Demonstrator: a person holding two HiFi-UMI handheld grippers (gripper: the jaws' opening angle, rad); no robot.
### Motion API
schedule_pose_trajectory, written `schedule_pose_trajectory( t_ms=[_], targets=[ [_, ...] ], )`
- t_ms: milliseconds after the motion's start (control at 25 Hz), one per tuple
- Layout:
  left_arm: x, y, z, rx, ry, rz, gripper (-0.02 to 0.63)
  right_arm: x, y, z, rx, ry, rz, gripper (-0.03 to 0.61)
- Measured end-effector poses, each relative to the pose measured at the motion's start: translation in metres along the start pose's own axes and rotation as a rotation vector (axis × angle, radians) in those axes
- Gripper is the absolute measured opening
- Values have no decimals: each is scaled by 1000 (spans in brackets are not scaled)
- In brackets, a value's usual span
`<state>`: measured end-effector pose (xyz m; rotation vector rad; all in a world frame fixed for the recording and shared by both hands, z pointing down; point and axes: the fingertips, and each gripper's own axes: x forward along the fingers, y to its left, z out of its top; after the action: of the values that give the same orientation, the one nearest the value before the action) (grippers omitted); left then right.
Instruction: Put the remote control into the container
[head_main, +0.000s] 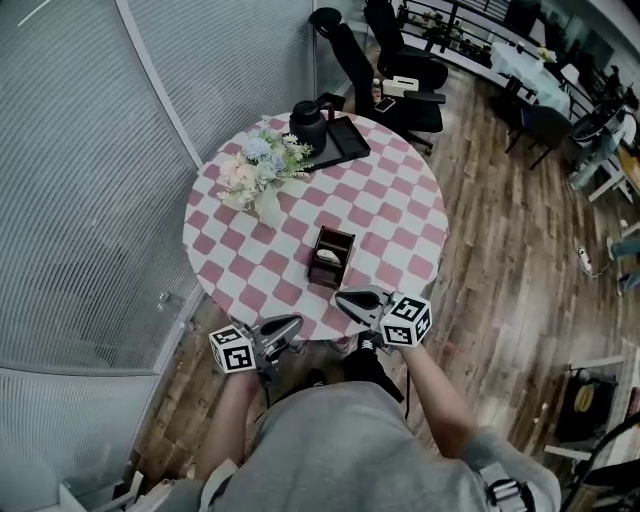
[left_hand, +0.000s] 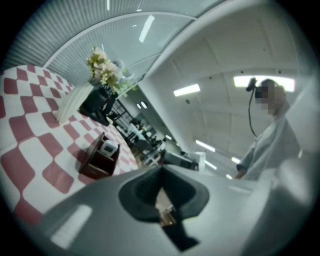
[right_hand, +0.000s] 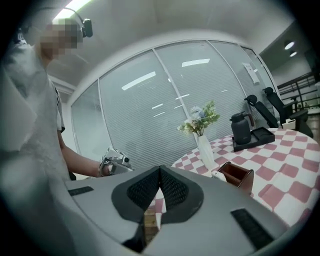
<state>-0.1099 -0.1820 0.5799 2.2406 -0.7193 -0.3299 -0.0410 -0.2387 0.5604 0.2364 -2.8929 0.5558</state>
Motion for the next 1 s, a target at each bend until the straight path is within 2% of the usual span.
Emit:
schedule_pose_trajectory(
  t_ms=[480, 720, 1000],
  targets=[
    [-2, -17, -9, 14, 33, -60, 0, -14, 49, -50, 203, -8, 45, 18],
    [-5, -22, -19, 12, 55, -68, 0, -17, 56, -78, 223, 43, 32, 18],
    [-10, -24, -32, 2, 80, -66, 0, -17, 54, -81, 228, 41, 24, 18]
  ],
)
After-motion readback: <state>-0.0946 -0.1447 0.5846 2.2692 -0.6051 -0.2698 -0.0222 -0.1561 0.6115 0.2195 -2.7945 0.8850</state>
